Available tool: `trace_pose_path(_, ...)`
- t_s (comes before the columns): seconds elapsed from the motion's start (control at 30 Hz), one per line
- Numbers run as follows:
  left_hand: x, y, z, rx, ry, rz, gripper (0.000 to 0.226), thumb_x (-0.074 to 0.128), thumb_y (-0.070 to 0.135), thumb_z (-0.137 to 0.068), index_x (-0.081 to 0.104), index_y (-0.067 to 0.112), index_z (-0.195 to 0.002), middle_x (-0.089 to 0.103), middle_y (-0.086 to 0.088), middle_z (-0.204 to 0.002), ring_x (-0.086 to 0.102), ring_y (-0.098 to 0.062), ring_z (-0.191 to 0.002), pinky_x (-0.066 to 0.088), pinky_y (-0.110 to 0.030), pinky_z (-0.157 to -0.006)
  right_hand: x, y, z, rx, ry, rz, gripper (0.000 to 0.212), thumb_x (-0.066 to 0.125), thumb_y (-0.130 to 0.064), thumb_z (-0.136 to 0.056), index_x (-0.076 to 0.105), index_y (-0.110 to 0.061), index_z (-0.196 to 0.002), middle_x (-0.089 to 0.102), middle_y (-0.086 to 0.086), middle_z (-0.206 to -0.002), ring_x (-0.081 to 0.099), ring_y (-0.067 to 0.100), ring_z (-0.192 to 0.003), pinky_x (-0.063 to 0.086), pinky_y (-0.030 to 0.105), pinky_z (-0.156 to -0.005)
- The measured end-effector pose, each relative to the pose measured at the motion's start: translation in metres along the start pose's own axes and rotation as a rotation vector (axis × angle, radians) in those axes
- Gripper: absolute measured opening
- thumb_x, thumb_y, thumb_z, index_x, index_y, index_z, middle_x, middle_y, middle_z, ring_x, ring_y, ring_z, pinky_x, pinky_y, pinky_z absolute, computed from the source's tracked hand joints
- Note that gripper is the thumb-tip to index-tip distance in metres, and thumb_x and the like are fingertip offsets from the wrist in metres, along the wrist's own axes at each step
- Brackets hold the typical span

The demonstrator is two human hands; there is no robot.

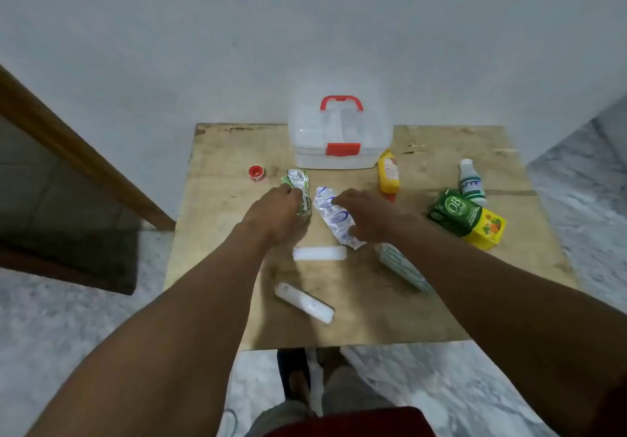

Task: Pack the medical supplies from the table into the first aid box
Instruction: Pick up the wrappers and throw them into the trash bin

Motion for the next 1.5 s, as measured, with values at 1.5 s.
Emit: trace_pose_path(1.5, -0.072, 0.128, 0.029, 0.368, 0.231, -0.173, 0.019, 0.059, 0.025, -0.090, 0.065, 0.012, -0.103, 0.065, -0.010, -0.102, 0.062, -0.034, -0.094, 0.047, -0.036, -0.067, -0.059, 0.050, 0.168, 0.416, 0.459, -0.096, 0.023, 0.058, -0.032, -0.087, 0.059, -0.014, -0.100, 0.065, 0.009, -0.109, 0.062, 0.032, -0.104, 0.040, 0.033, -0.070)
Point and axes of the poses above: each hand's wrist, its own z-axis away from the middle knuckle, its own x-axis out of the palm, y = z × x, the point moved 7 cm from there along -z, towards the middle knuckle
